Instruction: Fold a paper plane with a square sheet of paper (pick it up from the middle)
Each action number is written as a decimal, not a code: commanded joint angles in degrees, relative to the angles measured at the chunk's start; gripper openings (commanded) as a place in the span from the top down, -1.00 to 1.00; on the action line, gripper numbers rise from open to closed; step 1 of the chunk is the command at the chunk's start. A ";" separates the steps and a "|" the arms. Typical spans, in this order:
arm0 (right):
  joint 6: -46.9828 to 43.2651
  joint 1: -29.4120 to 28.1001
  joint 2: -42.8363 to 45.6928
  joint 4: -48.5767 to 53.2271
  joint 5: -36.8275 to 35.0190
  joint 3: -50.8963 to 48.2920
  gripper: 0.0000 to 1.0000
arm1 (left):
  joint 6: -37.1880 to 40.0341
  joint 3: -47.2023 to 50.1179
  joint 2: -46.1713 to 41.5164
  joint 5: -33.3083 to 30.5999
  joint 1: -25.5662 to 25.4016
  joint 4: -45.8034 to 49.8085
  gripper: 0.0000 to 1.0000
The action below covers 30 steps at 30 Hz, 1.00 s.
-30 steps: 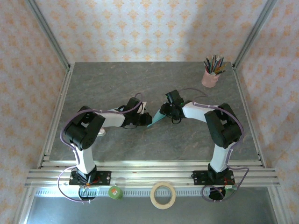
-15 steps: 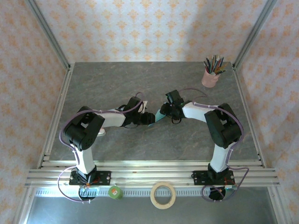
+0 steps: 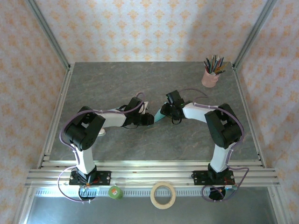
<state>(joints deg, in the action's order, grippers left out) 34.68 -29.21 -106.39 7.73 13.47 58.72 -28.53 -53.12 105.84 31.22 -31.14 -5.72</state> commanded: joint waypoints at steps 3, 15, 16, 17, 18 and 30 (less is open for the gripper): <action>0.05 -0.06 -7.75 -0.88 -0.73 -5.37 -0.02 | 0.38 -1.38 2.71 -0.81 -0.24 2.14 0.46; -0.83 -0.06 -7.34 -0.61 -0.91 -5.58 0.05 | 0.23 -0.82 5.11 -0.11 -0.24 2.10 0.47; -0.92 -0.06 -7.35 -0.53 -0.99 -5.55 0.05 | 0.32 -0.75 5.13 -0.11 -0.24 2.11 0.47; -1.00 -0.10 -7.38 -0.52 -0.98 -5.46 0.05 | 0.47 -0.80 5.21 -0.11 -0.29 2.15 0.47; -0.99 -0.06 -7.42 -0.52 -1.04 -5.38 0.05 | 0.58 -0.71 5.45 -0.10 -0.24 2.29 0.47; -0.86 0.02 3.23 0.68 -3.28 -3.69 -0.09 | 1.99 -0.66 6.56 -0.99 -0.20 4.07 0.47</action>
<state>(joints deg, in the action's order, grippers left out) 34.02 -29.47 -103.39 5.98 13.74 57.19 -28.36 -54.39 107.15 32.38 -30.70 -4.73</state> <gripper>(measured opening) 0.539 0.263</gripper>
